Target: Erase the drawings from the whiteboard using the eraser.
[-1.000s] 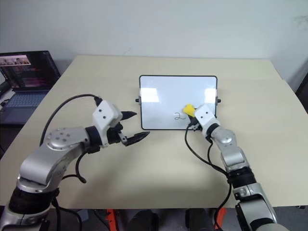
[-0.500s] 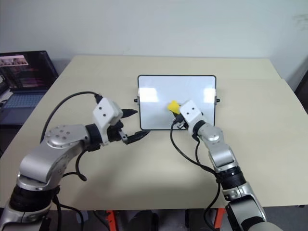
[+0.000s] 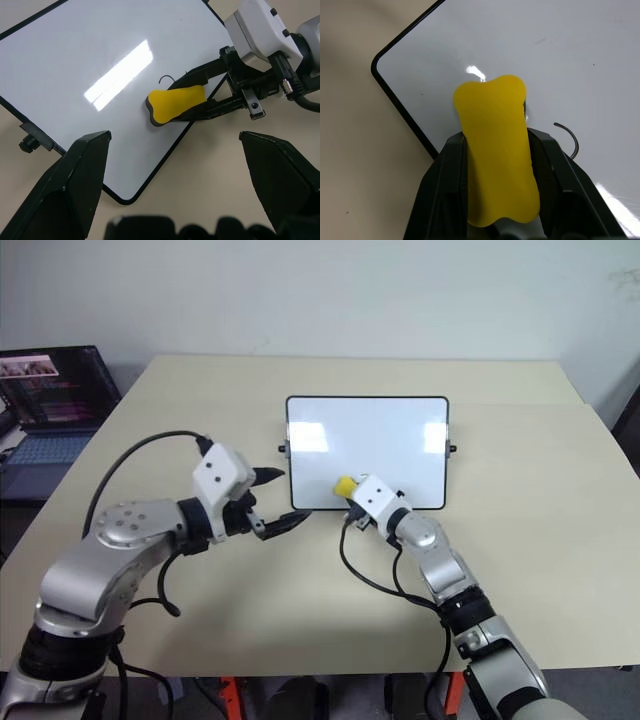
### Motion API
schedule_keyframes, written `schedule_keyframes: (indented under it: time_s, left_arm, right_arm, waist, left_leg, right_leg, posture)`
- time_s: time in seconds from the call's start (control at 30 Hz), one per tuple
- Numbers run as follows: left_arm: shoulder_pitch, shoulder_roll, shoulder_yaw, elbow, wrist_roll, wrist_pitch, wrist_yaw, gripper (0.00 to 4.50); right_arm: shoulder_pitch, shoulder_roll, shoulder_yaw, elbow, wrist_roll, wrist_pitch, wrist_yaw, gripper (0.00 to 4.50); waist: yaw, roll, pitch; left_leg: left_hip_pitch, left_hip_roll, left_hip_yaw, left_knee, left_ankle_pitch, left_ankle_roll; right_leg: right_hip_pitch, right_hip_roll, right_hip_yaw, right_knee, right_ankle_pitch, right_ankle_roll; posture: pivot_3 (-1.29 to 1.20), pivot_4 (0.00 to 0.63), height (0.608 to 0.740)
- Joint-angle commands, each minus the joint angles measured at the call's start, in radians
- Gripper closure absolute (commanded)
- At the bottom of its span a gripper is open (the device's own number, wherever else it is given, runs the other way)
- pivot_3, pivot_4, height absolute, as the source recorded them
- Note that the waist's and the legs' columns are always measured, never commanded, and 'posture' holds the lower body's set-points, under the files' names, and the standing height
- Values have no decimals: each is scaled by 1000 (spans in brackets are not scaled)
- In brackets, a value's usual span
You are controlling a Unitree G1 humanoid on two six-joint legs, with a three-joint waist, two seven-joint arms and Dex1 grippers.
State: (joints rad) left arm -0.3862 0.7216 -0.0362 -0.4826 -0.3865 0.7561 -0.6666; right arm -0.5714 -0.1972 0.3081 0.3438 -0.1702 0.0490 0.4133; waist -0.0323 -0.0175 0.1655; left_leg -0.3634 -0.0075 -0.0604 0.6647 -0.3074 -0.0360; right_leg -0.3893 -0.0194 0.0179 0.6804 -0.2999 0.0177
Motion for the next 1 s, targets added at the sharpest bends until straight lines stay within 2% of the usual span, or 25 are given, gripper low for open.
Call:
schedule_keyframes:
  time_s: [0.03, 0.37, 0.63, 1.0]
  left_arm:
    - [-6, 8, 18, -44, 2, -5, 4, 0]
    - [-18, 7, 16, -38, 2, -6, 1, 0]
    - [-22, 5, 17, -30, 5, -9, 2, 0]
    - [-30, 5, 13, -23, 5, -10, 0, 0]
  right_arm:
    - [-23, -12, -19, 56, -13, -35, -14, 3125]
    - [-29, -64, -52, 96, -16, -48, -24, 3125]
    - [26, -175, -69, 126, -21, -76, -12, 3125]
    - [75, -266, -111, 125, -4, -79, -6, 3125]
  waist:
    - [0, 0, 0]
    - [4, 0, 0]
    - [9, -1, -1]
    - [9, -1, -1]
  left_leg:
    - [0, 0, 0, 0, 0, 0]
    - [1, 0, -1, 2, 0, 0]
    - [1, -1, -2, 4, 0, 0]
    - [9, -1, -4, 11, 0, 1]
  right_leg:
    - [0, 0, 0, 0, 0, 0]
    - [1, 0, 0, 1, 0, 0]
    - [3, 0, -1, 1, 1, 0]
    - [16, 0, -2, 0, 4, 3]
  posture:
    - [0, 150, 740]
    - [0, 150, 740]
    - [0, 150, 740]
    - [0, 150, 740]
